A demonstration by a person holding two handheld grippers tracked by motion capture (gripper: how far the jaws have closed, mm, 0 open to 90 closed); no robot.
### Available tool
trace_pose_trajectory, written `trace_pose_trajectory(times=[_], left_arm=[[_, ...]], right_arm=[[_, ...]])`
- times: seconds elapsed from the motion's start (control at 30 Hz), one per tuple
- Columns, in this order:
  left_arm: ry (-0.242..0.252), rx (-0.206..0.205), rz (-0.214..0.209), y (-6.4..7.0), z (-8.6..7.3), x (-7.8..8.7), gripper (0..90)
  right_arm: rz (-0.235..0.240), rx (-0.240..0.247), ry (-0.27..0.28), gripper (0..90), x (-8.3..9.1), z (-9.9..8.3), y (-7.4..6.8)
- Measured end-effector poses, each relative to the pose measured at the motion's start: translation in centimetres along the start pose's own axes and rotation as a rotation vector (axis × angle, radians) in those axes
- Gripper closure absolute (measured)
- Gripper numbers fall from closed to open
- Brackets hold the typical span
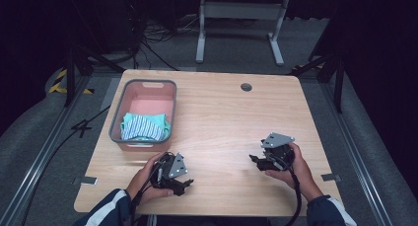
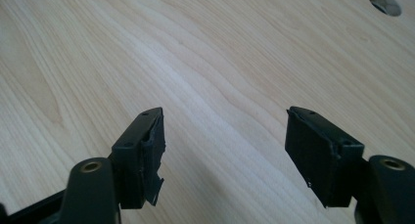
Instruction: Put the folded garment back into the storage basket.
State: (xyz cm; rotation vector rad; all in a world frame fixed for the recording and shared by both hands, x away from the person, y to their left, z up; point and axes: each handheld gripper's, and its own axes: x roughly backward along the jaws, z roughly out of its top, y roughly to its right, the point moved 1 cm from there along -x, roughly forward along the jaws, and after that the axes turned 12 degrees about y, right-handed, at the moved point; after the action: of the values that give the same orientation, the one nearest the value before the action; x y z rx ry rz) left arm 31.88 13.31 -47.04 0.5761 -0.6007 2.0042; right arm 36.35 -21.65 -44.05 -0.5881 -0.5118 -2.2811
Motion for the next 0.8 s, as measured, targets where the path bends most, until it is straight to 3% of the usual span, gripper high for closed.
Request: trace_pose_trajectory(times=[0.23, 0.33, 0.57, 0.7, 0.8], left_arm=[[-0.01, 0.04, -0.014, 0.0, -1.3, 0.3, 19.1], [0.002, 0.034, -0.028, -0.1, -1.6, 0.4, 18.7], [0.037, 0.081, -0.046, -0.3, -2.3, 0.6, 18.3], [0.067, 0.166, -0.07, -0.7, -3.0, 0.6, 18.0], [0.068, 0.189, -0.08, -0.9, -3.2, 0.5, 17.0]], right_arm=[[-0.01, -0.034, 0.011, 31.9, 1.6, -2.7, 0.4], [-0.014, -0.051, 0.011, 32.0, 2.2, -3.9, 0.5], [-0.023, -0.11, 0.001, 32.0, 3.6, -6.5, 0.9], [-0.025, -0.14, 0.024, 31.4, 4.4, -7.8, 1.0], [-0.026, -0.153, 0.032, 30.9, 4.9, -8.5, 1.1]])
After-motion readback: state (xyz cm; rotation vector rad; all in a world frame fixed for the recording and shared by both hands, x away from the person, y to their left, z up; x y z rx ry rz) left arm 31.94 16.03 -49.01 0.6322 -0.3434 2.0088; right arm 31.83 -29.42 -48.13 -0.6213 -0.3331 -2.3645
